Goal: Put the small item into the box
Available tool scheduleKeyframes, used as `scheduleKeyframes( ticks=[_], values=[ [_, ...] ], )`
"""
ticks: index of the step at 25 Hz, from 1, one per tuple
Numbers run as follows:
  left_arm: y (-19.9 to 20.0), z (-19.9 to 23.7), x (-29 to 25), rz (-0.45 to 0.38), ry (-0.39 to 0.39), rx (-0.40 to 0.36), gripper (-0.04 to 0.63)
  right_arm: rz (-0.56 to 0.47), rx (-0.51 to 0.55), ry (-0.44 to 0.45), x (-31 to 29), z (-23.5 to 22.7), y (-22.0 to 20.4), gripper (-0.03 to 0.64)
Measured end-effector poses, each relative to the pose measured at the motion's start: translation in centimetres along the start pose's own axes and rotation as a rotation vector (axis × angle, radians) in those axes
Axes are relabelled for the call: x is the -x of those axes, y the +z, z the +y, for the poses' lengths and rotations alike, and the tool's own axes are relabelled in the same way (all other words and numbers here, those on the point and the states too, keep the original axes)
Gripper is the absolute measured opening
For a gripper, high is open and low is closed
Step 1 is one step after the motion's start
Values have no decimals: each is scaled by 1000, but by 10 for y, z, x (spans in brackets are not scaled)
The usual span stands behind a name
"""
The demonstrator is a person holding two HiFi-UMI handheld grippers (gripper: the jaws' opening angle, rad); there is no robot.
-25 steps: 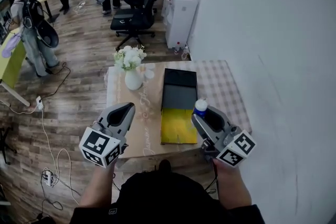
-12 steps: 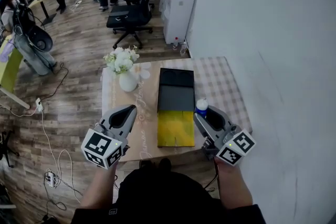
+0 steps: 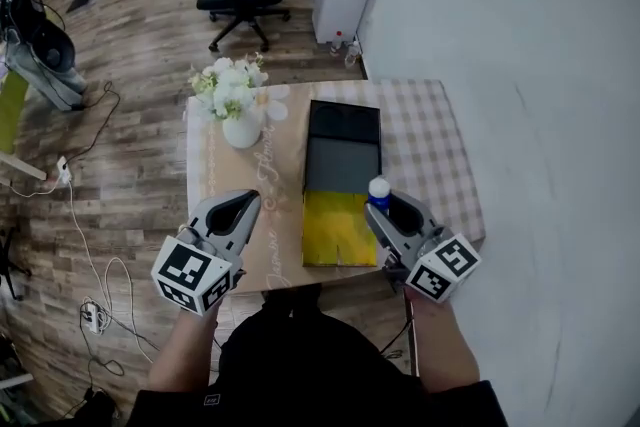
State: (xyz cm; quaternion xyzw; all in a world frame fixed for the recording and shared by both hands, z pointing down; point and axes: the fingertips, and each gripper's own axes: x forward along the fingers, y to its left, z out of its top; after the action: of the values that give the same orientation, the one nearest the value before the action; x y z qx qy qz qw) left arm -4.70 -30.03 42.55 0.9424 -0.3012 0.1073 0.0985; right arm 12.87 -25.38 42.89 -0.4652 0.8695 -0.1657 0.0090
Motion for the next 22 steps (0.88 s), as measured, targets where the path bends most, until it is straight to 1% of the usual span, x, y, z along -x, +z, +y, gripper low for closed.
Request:
scheduleKeyframes(
  ticks=[9,17,22],
  values=[
    [-34,13,-11,62,-13,41,14,147,-28,-2,-31,-18,-57,141],
    [-60,13,-15,94,-15,78,14,306,-14,5,-51,-31,-117,141],
    [-73,15,-11,108,4,102,14,414,7,0,-58,-39,-155,143]
  ],
)
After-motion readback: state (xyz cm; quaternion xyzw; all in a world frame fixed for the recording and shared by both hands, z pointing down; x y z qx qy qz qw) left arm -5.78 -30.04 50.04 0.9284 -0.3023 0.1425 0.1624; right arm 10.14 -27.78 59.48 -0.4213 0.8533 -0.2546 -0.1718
